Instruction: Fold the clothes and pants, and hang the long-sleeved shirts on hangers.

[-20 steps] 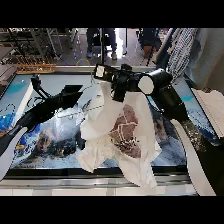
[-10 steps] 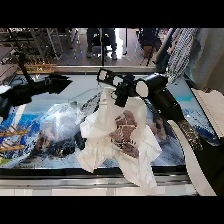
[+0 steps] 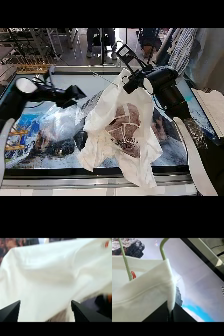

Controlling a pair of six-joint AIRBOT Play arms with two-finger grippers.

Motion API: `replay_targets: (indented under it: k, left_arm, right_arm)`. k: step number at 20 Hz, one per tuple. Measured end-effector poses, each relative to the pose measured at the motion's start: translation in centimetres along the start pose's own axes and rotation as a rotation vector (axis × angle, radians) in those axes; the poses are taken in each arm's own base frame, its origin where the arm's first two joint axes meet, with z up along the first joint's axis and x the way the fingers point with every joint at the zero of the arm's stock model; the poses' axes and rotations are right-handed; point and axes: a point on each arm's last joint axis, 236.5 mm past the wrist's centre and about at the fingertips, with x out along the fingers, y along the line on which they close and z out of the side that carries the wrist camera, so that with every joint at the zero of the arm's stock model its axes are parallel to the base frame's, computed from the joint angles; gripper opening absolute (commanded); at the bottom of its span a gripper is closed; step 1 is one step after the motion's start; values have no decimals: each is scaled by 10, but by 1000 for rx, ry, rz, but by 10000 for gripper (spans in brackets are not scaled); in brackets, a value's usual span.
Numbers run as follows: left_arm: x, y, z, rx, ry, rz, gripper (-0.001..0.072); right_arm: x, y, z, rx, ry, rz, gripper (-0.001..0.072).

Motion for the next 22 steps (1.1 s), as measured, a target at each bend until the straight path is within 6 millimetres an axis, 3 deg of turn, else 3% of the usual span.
replay_targets:
  k: [2, 4, 6, 7, 9, 11, 13, 15, 19, 22]
  left_arm:
    - [31, -22, 5, -43, -80, -23, 689]
    - [61, -40, 4, -75, -131, -52, 598]
    - [91, -47, -6, -116, -139, -63, 585]
    - [106, -46, -12, -149, -132, -62, 531]
    - [130, -41, -24, -211, -115, -52, 138]
    - [145, -33, -31, -262, -102, -39, 14]
    - [146, -27, -25, -284, -117, -36, 15]
    - [134, -19, -6, -277, -160, -36, 14]
    - [83, 7, 61, -229, -324, -35, 11]
    - [57, 41, 89, -248, -369, -6, 13]
  right_arm:
    - [-2, 1, 0, 12, 4, -3, 21]
    - [-3, 2, 0, 19, 7, 0, 21]
    - [-6, 2, 2, 26, 0, -1, 21]
    - [-8, 1, 3, 30, -5, 0, 22]
    - [-16, -1, 7, 39, -21, -1, 22]
    - [-29, -7, 12, 47, -42, -9, 21]
    - [-42, -12, 12, 56, -45, -10, 21]
    - [-50, -13, 7, 61, -32, 6, 21]
    - [-58, 11, 1, 80, -21, 150, 20]
    - [-64, 32, 11, 101, -59, 256, 19]
